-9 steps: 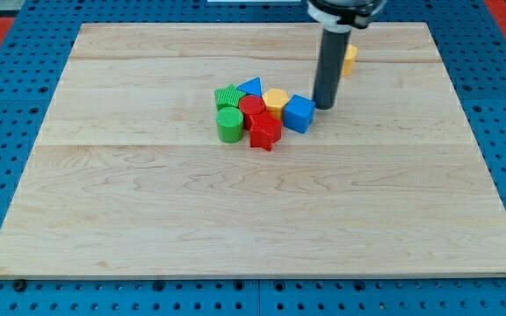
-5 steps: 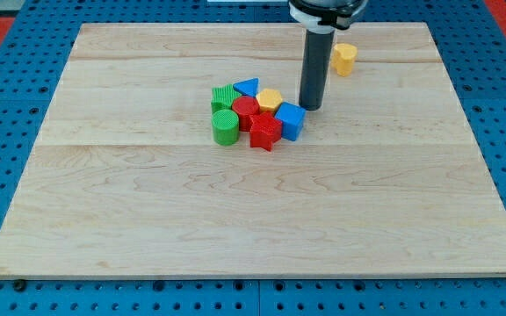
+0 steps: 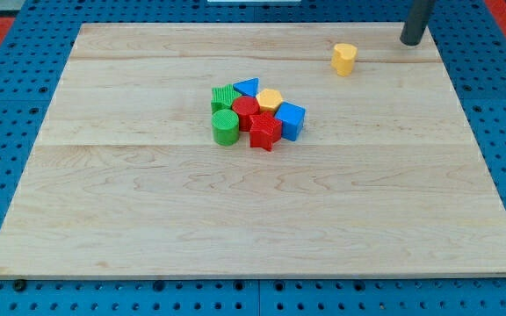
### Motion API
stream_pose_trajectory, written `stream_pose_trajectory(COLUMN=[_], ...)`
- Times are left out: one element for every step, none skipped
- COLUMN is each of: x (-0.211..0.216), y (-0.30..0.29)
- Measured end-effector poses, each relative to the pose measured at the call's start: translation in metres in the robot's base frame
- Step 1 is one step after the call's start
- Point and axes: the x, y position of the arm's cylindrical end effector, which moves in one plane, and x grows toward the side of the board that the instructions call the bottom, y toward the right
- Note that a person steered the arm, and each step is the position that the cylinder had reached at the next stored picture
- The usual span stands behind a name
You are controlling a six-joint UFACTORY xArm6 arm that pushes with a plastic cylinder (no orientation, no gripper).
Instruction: Move the yellow heart towards the blue triangle
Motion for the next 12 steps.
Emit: stream_pose_trajectory(x=[0.0,0.002,0.005,0.012,0.016,0.049,0.077,0.075,0.075,0.066,0.044,0.044], y=[-0.047,-0.077,-0.092,-0.093,-0.066,-0.07,-0.087,-0.101,-0.078,-0.067,-0.085,-0.132])
